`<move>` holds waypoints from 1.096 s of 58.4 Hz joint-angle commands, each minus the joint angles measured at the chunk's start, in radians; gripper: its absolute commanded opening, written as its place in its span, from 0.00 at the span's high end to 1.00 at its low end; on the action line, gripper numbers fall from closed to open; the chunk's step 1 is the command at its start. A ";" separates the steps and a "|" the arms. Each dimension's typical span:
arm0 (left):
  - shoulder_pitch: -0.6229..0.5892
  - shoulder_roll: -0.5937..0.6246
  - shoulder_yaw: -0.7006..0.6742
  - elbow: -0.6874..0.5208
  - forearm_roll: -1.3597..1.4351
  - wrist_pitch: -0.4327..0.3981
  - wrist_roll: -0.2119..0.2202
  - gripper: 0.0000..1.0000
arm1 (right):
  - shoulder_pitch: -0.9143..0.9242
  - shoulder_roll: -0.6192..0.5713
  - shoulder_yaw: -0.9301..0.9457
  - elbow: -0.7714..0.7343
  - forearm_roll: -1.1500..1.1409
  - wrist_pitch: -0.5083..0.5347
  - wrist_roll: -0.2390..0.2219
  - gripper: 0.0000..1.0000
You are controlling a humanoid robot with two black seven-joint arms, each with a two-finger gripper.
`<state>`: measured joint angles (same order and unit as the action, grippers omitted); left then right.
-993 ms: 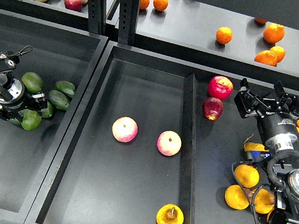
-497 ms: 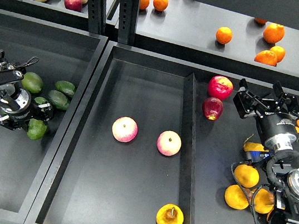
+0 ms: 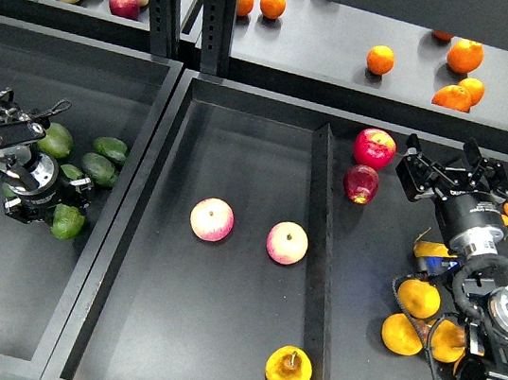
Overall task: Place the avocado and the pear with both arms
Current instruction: 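Lower the avocado among the other avocados and open the left gripper, then withdraw the left gripper back over the middle bin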
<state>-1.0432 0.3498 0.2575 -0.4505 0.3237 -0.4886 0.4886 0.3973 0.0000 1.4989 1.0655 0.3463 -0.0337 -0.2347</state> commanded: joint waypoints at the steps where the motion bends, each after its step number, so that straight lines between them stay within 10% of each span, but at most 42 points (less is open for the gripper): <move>1: -0.009 0.000 -0.001 -0.002 -0.002 0.000 0.000 0.22 | -0.002 0.000 0.001 0.001 0.000 0.000 0.000 0.01; 12: -0.024 0.047 -0.192 0.001 -0.012 0.000 0.000 0.02 | -0.009 0.000 0.001 0.002 0.000 0.000 -0.002 0.01; 43: 0.080 0.094 -0.871 -0.043 -0.284 0.000 0.000 0.01 | -0.078 0.000 0.000 0.010 0.008 0.044 -0.012 0.01; 64: 0.458 -0.040 -1.381 -0.482 -0.440 0.000 0.000 0.01 | -0.143 -0.057 -0.103 0.016 0.010 0.110 -0.026 0.01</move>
<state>-0.7097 0.3848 -0.9864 -0.8140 -0.1088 -0.4885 0.4885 0.2703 -0.0194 1.4409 1.0788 0.3560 0.0417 -0.2532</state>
